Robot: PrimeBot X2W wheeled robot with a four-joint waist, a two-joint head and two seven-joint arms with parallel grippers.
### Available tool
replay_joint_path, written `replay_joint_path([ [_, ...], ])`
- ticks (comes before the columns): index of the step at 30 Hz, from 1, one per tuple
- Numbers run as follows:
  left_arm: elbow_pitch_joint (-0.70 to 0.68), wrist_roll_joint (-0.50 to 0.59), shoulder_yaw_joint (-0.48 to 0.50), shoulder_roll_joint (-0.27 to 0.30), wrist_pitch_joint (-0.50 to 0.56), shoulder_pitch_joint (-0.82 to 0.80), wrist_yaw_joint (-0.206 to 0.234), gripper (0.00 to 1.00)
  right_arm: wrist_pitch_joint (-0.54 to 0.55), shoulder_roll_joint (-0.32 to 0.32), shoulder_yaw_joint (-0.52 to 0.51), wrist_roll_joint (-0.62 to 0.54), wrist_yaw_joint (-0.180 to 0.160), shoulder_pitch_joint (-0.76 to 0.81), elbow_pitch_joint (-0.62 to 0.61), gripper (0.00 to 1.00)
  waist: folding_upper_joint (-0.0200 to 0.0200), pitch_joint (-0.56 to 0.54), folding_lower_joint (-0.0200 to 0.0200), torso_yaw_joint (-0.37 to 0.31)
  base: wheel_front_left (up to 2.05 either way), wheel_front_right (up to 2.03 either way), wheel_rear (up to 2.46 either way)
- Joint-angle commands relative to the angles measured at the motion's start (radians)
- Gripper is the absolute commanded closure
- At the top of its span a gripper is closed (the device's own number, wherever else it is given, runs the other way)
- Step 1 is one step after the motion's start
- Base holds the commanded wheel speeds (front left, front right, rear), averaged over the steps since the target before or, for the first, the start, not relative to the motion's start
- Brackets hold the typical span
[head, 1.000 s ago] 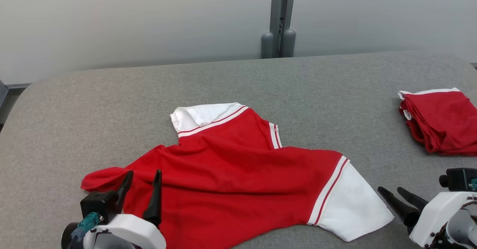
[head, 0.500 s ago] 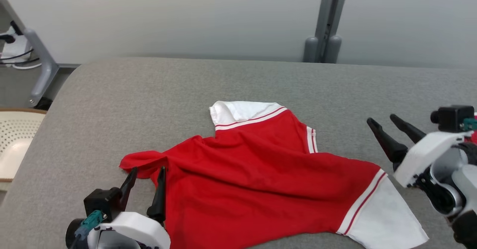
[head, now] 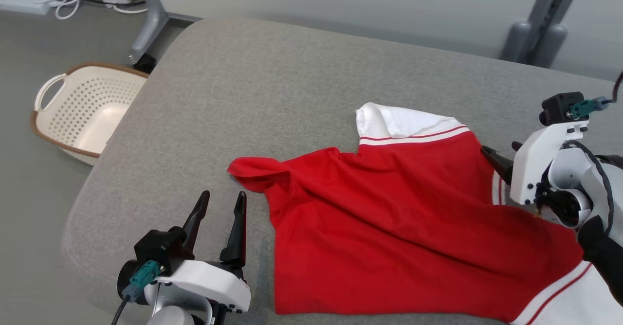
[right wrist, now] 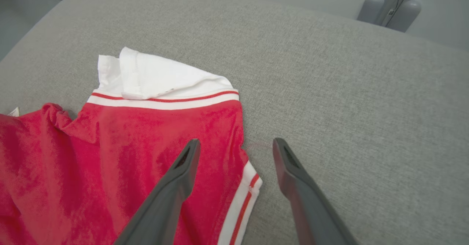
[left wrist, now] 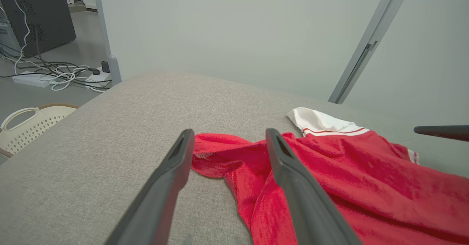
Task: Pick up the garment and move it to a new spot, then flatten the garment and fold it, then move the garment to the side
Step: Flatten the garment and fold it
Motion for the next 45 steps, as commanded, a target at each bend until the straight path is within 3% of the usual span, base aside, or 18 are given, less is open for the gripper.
replay_joint_path([
  [1,0.014,-0.001,0.001,-0.004,-0.01,-0.017,-0.006,0.0,0.037,-0.002,0.016,0.013,0.0,-0.021,0.036,0.0,0.0,0.035,0.0,0.057,0.0,0.0,0.0],
  [10,0.047,-0.006,0.005,-0.018,-0.028,-0.036,-0.022,0.0,0.128,-0.001,0.064,0.041,0.0,-0.073,0.152,0.0,0.0,0.054,0.0,0.1,0.0,0.0,0.0],
  [13,0.053,-0.005,0.008,-0.018,-0.032,-0.035,-0.023,0.0,0.137,0.007,0.075,0.056,0.0,-0.077,0.167,1.0,0.0,0.061,0.0,0.104,0.0,0.0,0.0],
  [24,0.052,0.001,0.002,-0.015,-0.035,-0.055,-0.029,0.0,-0.072,-0.047,0.116,0.037,0.0,-0.161,0.152,1.0,0.0,0.101,0.0,0.085,0.0,0.0,0.0],
  [32,0.046,0.012,-0.002,-0.011,-0.037,-0.079,-0.025,0.0,-0.248,-0.093,0.07,0.047,0.0,-0.26,0.259,1.0,0.0,0.163,0.0,0.076,0.0,0.0,0.0],
  [45,0.036,0.017,-0.008,-0.004,-0.034,-0.112,-0.024,0.0,-0.432,-0.144,-0.024,0.049,0.0,-0.362,0.413,1.0,0.0,0.208,0.0,0.051,0.0,0.0,0.0],
])
